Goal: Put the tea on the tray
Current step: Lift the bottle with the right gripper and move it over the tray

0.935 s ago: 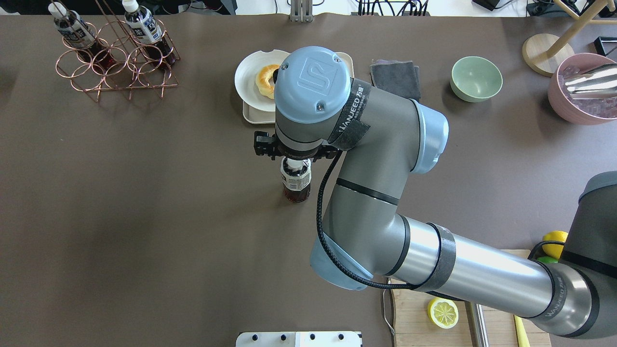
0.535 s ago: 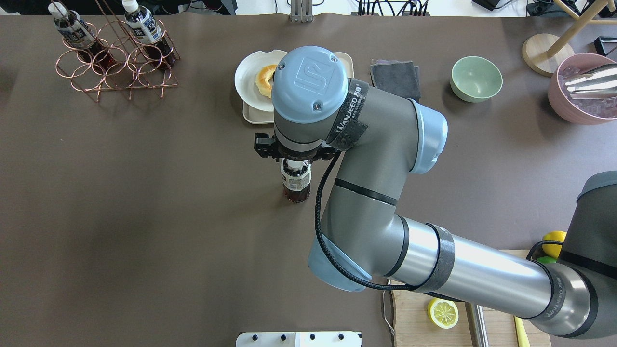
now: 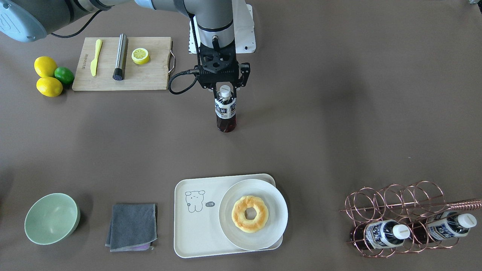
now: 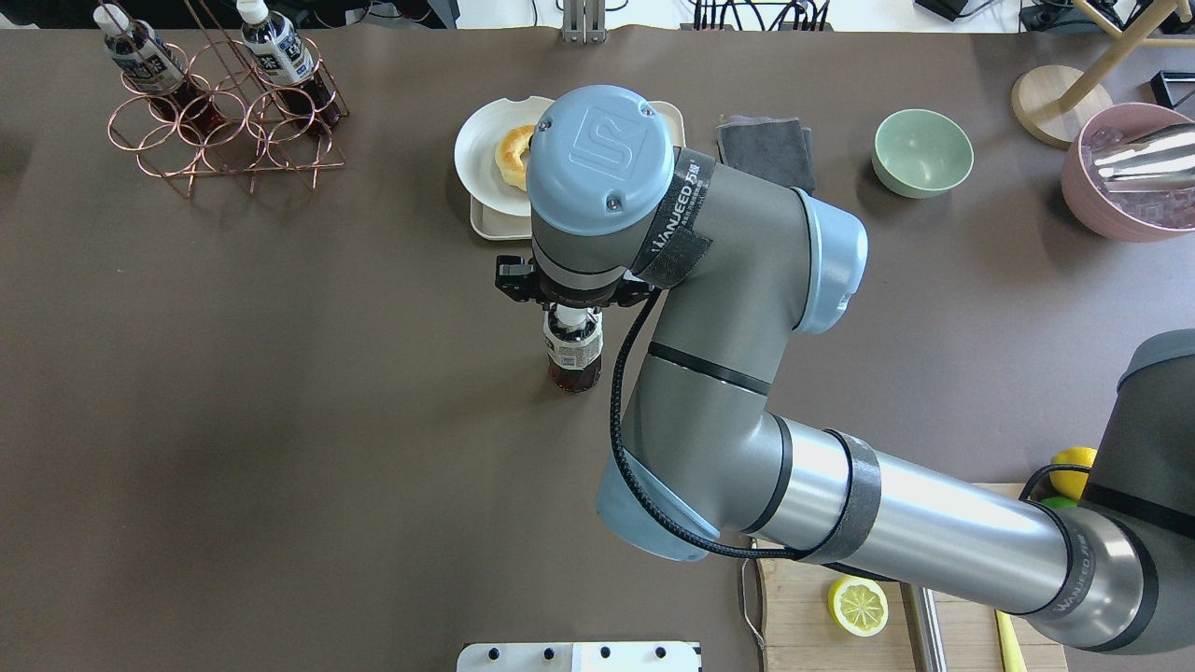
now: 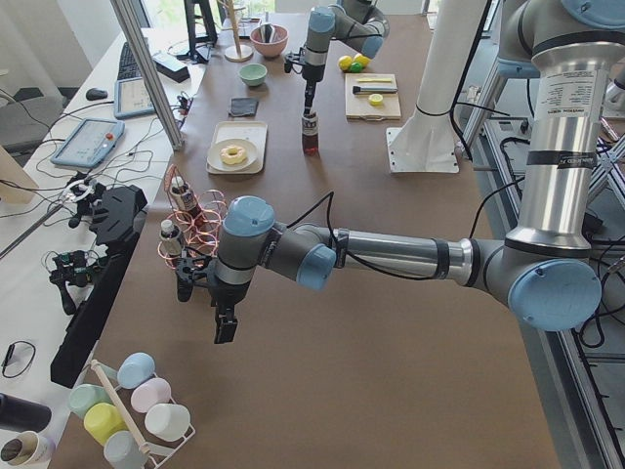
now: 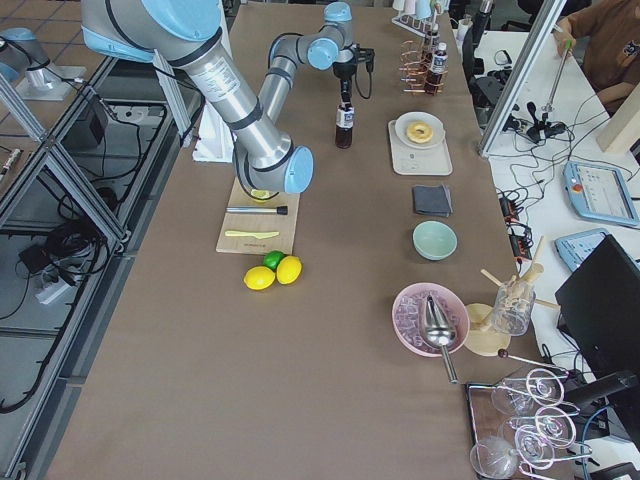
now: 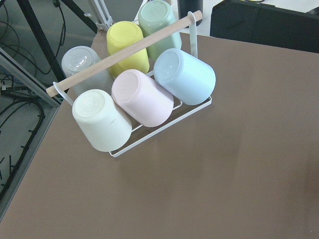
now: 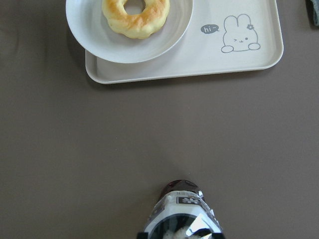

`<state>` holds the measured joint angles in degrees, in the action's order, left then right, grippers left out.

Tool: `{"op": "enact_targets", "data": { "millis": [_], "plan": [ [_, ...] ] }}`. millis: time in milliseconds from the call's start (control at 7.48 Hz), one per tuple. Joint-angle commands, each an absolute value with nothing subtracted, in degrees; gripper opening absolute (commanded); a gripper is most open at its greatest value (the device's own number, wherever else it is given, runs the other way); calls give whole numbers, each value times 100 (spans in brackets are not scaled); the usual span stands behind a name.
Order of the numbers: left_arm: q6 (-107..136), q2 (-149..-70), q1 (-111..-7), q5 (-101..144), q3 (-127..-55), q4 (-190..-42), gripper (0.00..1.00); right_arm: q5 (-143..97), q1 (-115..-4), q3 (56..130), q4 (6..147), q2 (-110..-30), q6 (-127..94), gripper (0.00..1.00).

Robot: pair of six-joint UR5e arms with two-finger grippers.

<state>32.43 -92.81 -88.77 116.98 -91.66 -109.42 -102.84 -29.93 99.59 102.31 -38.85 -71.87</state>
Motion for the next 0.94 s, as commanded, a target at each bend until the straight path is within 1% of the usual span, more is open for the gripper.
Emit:
{"op": "enact_targets", "data": {
  "millis": [0,267,668,802],
  "plan": [
    [3252,-9290,-8877,11698,-9149,-10942,98,-10283,-3041,9993,10265,-3867,-7233,0],
    [3252,-9299,-8868,11698,-9149,-10942,98,-10292,-3050,10028,10371,-3832,-7190,0],
    [3252,-9299,-8868,11698,-9149,-10942,98,-10449,-3487,10028,11019,-3254,-7128,0],
    [3252,-9308,-8868,11698,-9158,-10942,98,-10607,-3759,10011,11082,-3243,-6867,0]
  ]
}}
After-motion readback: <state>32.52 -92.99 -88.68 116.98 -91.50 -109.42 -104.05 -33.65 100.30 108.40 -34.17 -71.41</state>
